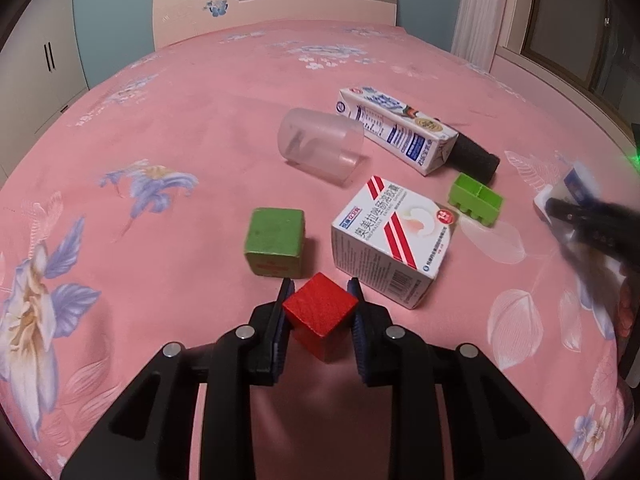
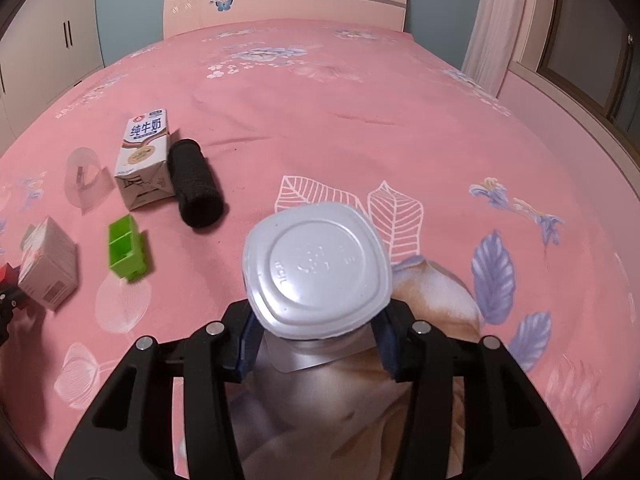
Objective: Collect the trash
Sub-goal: 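Carry the red cube and white-lidded can over the trash bin with both tools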
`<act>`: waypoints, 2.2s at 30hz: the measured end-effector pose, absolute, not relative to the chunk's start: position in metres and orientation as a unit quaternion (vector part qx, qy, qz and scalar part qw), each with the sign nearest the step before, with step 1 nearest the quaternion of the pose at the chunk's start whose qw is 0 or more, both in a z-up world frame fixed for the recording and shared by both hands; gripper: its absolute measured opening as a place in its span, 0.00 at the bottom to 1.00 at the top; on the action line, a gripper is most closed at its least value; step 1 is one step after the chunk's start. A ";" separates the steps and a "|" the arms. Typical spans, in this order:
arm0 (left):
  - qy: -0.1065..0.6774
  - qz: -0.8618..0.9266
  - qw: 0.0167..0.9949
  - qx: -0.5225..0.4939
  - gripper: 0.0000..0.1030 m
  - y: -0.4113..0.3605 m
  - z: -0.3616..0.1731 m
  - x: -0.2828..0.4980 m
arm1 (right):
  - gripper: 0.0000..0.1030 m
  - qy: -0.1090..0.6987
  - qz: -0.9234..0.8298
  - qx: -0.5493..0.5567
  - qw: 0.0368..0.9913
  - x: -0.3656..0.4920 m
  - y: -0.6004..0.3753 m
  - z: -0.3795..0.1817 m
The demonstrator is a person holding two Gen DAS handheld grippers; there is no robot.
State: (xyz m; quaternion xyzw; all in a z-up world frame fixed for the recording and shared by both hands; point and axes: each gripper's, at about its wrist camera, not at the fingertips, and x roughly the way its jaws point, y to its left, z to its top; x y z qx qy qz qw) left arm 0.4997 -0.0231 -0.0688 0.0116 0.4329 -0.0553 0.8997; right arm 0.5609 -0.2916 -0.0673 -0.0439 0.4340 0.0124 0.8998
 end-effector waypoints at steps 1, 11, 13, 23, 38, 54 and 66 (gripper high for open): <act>0.431 -0.054 0.900 0.013 0.29 -0.023 -0.065 0.496 | 0.47 0.433 0.012 -0.045 0.900 0.556 -0.291 -0.063; 0.387 -0.033 0.921 0.042 0.29 -0.006 0.013 0.440 | 0.47 0.405 0.018 -0.067 0.912 0.498 -0.274 0.012; 0.376 -0.030 0.925 0.042 0.29 -0.002 0.031 0.428 | 0.47 0.391 0.021 -0.076 0.917 0.479 -0.266 0.036; 0.304 -0.017 0.949 0.079 0.29 0.004 0.118 0.337 | 0.47 0.324 0.040 -0.117 0.938 0.374 -0.230 0.134; 0.268 -0.020 0.959 0.092 0.29 0.010 0.165 0.225 | 0.47 0.278 0.086 -0.143 0.946 0.241 -0.192 0.191; 0.341 -0.031 0.935 0.090 0.29 0.026 0.094 0.171 | 0.47 0.326 0.130 -0.157 0.923 0.178 -0.164 0.125; 0.417 -0.047 0.902 0.101 0.29 0.017 0.011 0.156 | 0.47 0.389 0.154 -0.161 0.894 0.164 -0.154 0.046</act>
